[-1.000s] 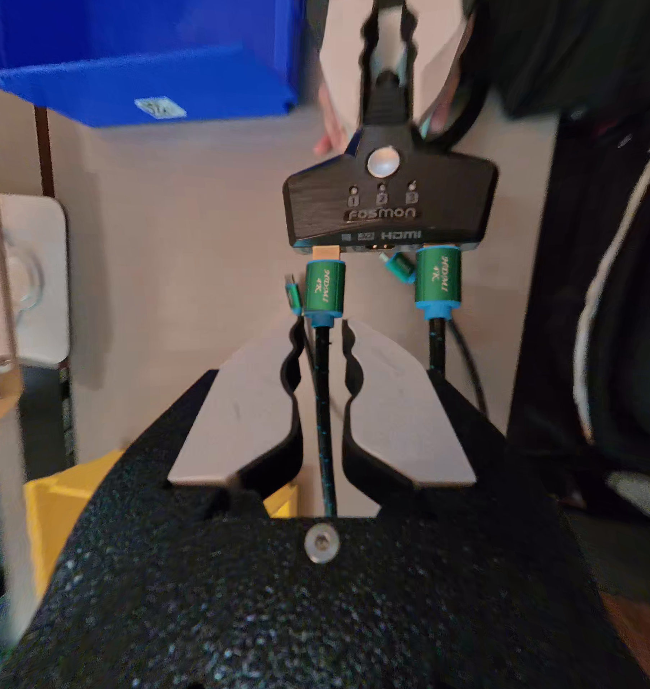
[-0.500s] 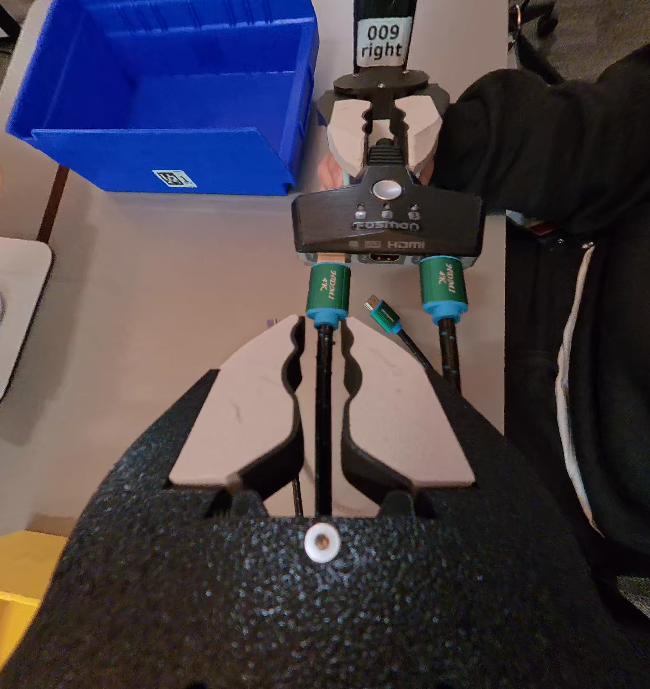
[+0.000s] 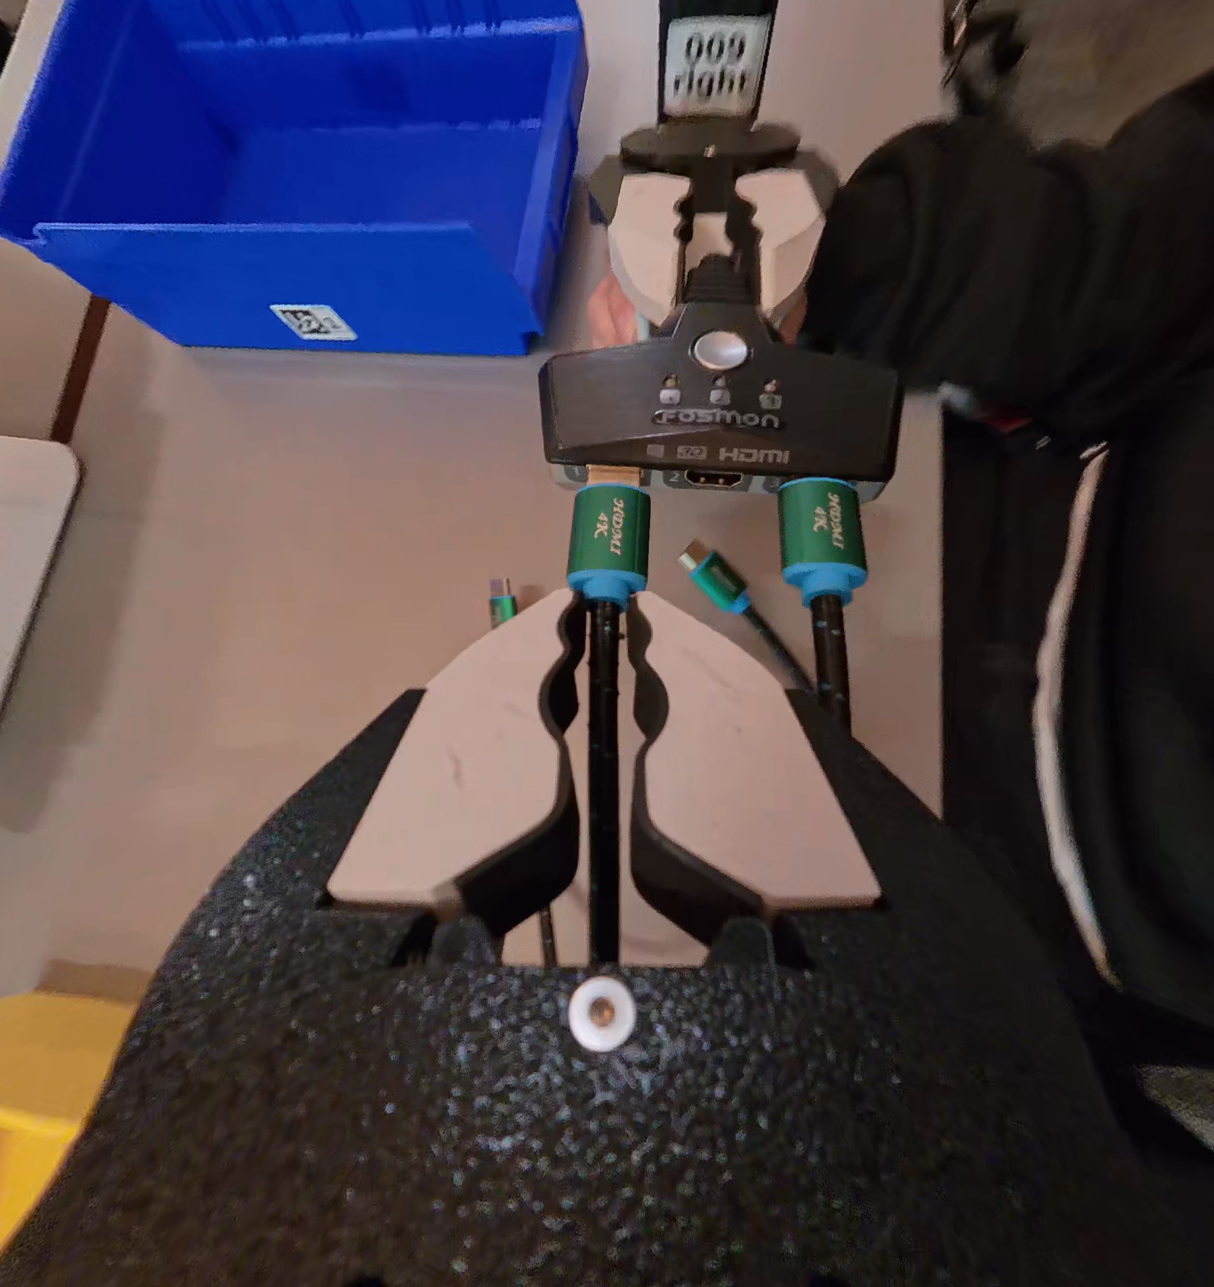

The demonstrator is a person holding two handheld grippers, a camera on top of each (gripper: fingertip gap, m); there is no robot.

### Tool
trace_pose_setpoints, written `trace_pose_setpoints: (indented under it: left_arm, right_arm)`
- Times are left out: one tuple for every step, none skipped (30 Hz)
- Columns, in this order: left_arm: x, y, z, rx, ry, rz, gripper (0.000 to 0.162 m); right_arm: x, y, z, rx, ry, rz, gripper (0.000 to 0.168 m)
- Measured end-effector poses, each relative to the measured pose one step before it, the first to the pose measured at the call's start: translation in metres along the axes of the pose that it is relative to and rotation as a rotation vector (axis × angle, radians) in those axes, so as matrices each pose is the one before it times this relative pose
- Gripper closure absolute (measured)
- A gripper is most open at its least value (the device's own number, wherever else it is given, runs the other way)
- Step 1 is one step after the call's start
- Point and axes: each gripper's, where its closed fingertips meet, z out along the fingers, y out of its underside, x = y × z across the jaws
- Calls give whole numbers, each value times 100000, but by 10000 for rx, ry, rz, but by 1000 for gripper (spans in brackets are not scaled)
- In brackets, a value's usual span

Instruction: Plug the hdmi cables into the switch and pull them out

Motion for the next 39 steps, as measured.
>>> trace_pose_setpoints:
  left_arm:
    - [-23, 304, 28, -408, -221, 318, 152]
    - [65, 283, -8, -401, -137, 268, 152]
    - [10, 217, -3, -319, -146, 229, 152]
    - [-3, 158, -15, -210, -95, 163, 152]
    - [126, 160, -10, -126, 85, 72, 152]
    - [135, 173, -22, -85, 151, 51, 152]
    - [85, 141, -25, -37, 115, 83, 152]
    - [156, 116, 31, -23, 168, 58, 152]
    - [236, 17, 46, 26, 208, 39, 152]
    - [144, -77, 71, 101, 153, 9, 152]
    - [-101, 47, 75, 16, 5, -61, 152]
    - [-169, 87, 105, -16, -52, -95, 152]
    - [-25, 9, 109, 22, -3, -23, 152]
    - [97, -75, 70, 101, 30, 2, 152]
    - [36, -92, 58, 115, -25, -41, 152]
    - [21, -17, 62, 97, -34, -60, 152]
    - [35, 66, 23, 64, -20, -58, 152]
    - [19, 62, 2, 54, -65, -42, 152]
    - [26, 15, -38, 49, -99, -46, 152]
    - [44, -83, -56, 80, -99, -44, 152]
    - [24, -233, -40, 150, -119, -67, 152]
    - [31, -299, -20, 204, -110, -69, 152]
    - [56, -288, -12, 207, -64, -61, 152]
    - [10, -307, -56, 211, -68, -63, 152]
    - [-106, -393, -150, 255, -117, -82, 151]
    - [-96, -538, -252, 357, -110, -66, 151]
    - [-50, -659, -348, 484, -79, -23, 151]
    - [-134, -766, -548, 575, -146, -81, 148]
    - [-337, -857, -861, 632, -291, -153, 141]
    - [-462, -971, -1196, 700, -414, -139, 133]
    - [-577, -1214, -1503, 896, -526, -61, 124]
    - [-733, -1328, -1675, 1063, -605, -33, 120]
    - [-1059, -1073, -1670, 1034, -734, -134, 121]
    - [-1467, -454, -1502, 803, -853, -252, 123]
    - [-1624, 351, -1218, 463, -786, -324, 126]
    - [-1500, 1143, -868, 157, -569, -375, 127]
    - [-1249, 1800, -503, -112, -331, -471, 126]
    - [-885, 2201, -178, -331, -94, -563, 126]
    - [-569, 2187, 59, -388, 66, -536, 125]
  right_arm:
    - [-66, 167, 64, -92, -37, 3, 146]
    - [-80, 201, 57, -122, -52, 19, 145]
    - [-13, 141, 70, -85, 19, -47, 145]
    - [-51, 125, 72, -83, -2, -62, 145]
    - [-122, 115, 74, -55, -53, -1, 145]
    - [-78, 99, 120, -46, -26, 7, 145]
    - [-101, 110, 111, -58, -33, -24, 145]
    - [-145, 105, 118, -66, -72, -19, 145]
    - [-189, 74, 101, -37, -114, -2, 145]
    - [-86, -20, 39, 28, -39, 24, 145]
    - [125, -3, -27, 4, 81, 14, 145]
    - [123, 30, 13, -22, 81, -17, 145]
    - [-52, -88, -72, 73, -48, 26, 145]
    - [-39, -137, -96, 98, -42, 26, 145]
    - [3, -134, -57, 82, 7, -31, 145]
    - [1, -45, -19, 29, 0, -32, 145]
    - [-21, 40, 36, -23, -16, -16, 145]
    - [3, 26, 53, 1, 9, -65, 145]
    - [-34, -83, 62, 77, -1, -74, 145]
    - [-52, -241, 11, 149, -18, -45, 145]
    - [10, -267, -71, 165, 1, -30, 145]
    - [1, -244, -138, 118, -19, -22, 145]
    - [-60, -200, -120, 49, -34, -46, 146]
    - [-60, -147, -61, -4, 20, -142, 145]
    - [6, -206, -7, 39, 68, -149, 146]
    - [4, -321, -2, 104, 18, -91, 146]
    - [23, -446, -27, 126, 31, -133, 146]
    - [111, -368, -35, 18, 136, -167, 146]
    - [80, -441, -55, 48, 132, -118, 146]
    - [60, -490, -63, 31, 147, -155, 146]
    - [73, -573, -33, 25, 181, -198, 146]
    - [67, -741, 38, 72, 161, -183, 146]
    - [51, -919, 169, 109, 137, -165, 146]
    - [-12, -1015, 314, 89, 124, -216, 146]
    - [-113, -1043, 424, 49, 71, -286, 146]
    - [-99, -1078, 477, 12, 70, -280, 146]
    - [13, -1084, 467, -28, 135, -273, 146]
    - [117, -1073, 402, -75, 173, -260, 146]
    - [231, -1120, 283, -79, 231, -283, 146]
